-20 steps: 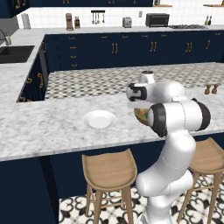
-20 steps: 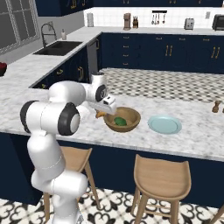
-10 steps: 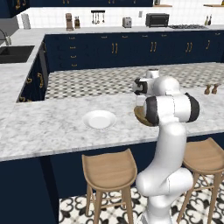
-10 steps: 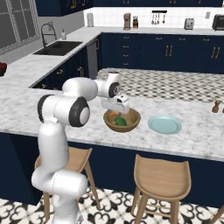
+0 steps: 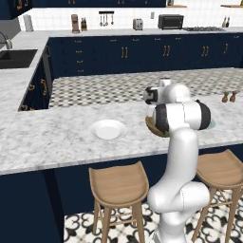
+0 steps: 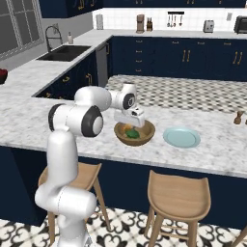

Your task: Pick the chicken drumstick and broccoli from their plates and place them in the bowl. Then put the bowl in the fridge.

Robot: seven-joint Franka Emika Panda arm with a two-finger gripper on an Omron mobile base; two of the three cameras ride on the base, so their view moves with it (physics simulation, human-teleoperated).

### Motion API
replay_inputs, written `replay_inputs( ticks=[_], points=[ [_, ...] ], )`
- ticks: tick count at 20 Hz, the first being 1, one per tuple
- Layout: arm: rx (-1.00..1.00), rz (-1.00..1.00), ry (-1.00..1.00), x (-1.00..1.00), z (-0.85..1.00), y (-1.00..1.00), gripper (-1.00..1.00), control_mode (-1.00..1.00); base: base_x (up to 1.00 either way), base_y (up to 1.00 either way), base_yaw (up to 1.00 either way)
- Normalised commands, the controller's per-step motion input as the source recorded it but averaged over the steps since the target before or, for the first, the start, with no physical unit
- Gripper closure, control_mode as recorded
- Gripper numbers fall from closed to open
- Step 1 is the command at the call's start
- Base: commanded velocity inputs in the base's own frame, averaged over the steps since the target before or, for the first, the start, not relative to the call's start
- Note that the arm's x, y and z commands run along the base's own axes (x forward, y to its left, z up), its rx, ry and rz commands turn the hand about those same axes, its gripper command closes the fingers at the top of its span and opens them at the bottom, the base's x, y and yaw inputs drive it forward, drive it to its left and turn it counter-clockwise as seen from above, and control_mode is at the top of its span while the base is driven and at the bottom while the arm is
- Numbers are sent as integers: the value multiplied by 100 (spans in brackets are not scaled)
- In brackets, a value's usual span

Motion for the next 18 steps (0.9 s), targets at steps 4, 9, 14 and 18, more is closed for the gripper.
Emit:
replay_inputs(
  ticks=[4, 9, 14, 18],
  points=[
    [0, 0, 0, 5, -10, -15, 100, -100, 0, 0, 0],
    [0, -1, 0, -23, 0, -3, -100, -100, 0, 0, 0],
    [0, -2, -3, -27, 39, -10, -100, -100, 0, 0, 0],
    [0, -3, -2, -14, 49, -38, -100, -100, 0, 0, 0]
  ],
)
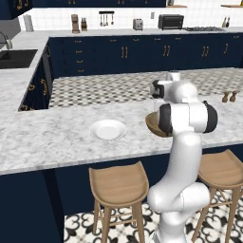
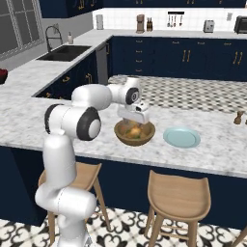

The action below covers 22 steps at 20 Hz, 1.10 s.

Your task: Pick the chicken drumstick and broccoli from their plates and place them in the bowl. Then put the bowl in the fridge.

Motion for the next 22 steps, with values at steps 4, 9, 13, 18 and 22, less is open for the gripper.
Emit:
replay_inputs(
  ticks=[4, 9, 13, 18, 22],
  points=[
    [1, -5, 0, -15, -1, -53, -100, -100, 0, 0, 0],
    [0, -6, 0, 0, -24, -35, -100, -100, 0, 0, 0],
    [0, -5, 0, 0, -27, -11, -100, -100, 0, 0, 0],
    [4, -3, -4, 0, -18, -14, -100, -100, 0, 0, 0],
    [1, -1, -9, 1, -32, -21, -100, -100, 0, 0, 0]
  ],
)
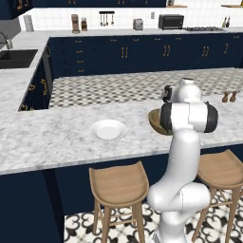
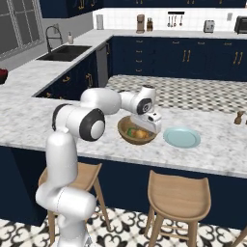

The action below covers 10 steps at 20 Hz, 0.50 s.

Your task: Pick the chicken drumstick and broccoli from their plates and place them in the bowl. Then put the bowl in the fridge.

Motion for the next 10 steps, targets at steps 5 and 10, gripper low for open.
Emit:
replay_inputs(
  ticks=[5, 10],
  points=[
    [0, -4, -16, -18, 6, -10, -100, -100, 0, 0, 0],
    [0, -13, -13, -33, 13, 0, -100, -100, 0, 0, 0]
  ],
)
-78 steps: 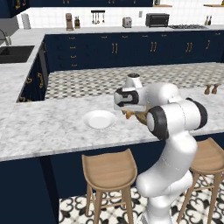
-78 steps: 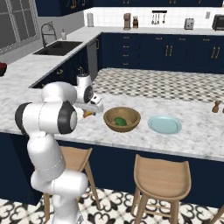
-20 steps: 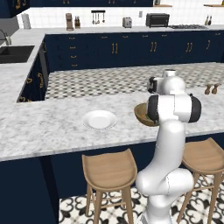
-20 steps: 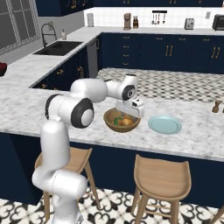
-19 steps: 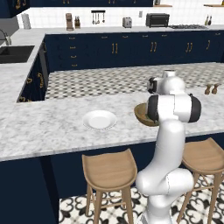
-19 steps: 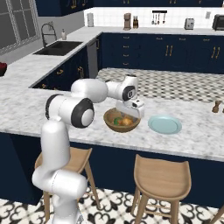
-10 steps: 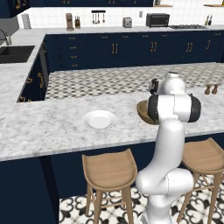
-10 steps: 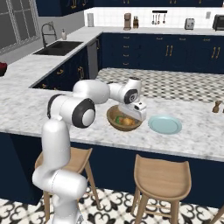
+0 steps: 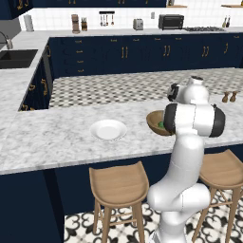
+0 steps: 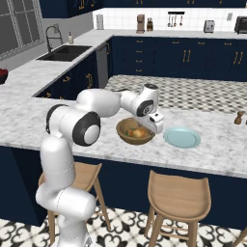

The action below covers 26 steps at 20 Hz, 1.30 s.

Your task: Pick the chicken drumstick and broccoli from their plates and place them in the bowl. Then put the bowl in the fridge.

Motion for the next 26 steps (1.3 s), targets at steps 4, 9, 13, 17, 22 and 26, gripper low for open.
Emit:
replay_inputs(
  ticks=[4, 9, 13, 17, 22, 26],
  points=[
    [0, -15, -13, -33, -28, 0, -100, -100, 0, 0, 0],
    [0, -3, -18, 10, -8, 7, -100, -100, 0, 0, 0],
    [0, 0, 0, 44, -2, 0, -100, -100, 0, 0, 0],
    [0, 0, 0, 2, -15, -2, -100, -100, 0, 0, 0],
    [0, 0, 0, 0, -21, -9, -100, -100, 0, 0, 0],
    [3, 0, -6, -3, -14, -25, -100, -100, 0, 0, 0]
  ],
)
